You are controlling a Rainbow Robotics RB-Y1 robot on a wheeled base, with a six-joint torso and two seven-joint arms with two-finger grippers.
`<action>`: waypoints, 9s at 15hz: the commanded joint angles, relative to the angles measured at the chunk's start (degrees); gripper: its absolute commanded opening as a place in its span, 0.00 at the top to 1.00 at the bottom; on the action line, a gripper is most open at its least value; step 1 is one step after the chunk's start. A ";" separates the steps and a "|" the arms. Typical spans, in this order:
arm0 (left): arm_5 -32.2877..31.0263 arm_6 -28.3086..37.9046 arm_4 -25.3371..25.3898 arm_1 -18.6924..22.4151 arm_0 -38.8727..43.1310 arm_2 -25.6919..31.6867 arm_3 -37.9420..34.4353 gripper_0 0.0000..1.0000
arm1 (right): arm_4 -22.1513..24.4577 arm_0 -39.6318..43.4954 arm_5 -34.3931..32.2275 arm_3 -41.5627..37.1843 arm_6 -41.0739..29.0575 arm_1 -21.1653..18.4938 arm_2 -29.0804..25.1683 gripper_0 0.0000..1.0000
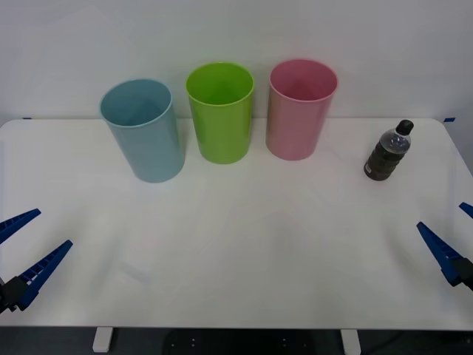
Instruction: Grasp the object on the table and drop it into the matching bin: aluminum can to the light blue bin, PET bottle to the pink bin.
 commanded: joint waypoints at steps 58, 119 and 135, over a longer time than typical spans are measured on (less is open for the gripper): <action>0.00 0.00 0.00 0.00 0.00 0.00 0.00 0.00 | 5.06 -51.22 38.76 52.41 20.63 0.35 17.26 0.00; 0.00 0.00 0.00 0.00 0.00 0.00 0.00 0.00 | 18.33 -60.19 23.46 24.29 -30.87 -8.62 27.36 1.00; 0.00 0.00 0.00 0.00 0.00 0.00 0.00 0.00 | 23.08 -76.89 27.77 50.04 -17.07 0.08 27.36 1.00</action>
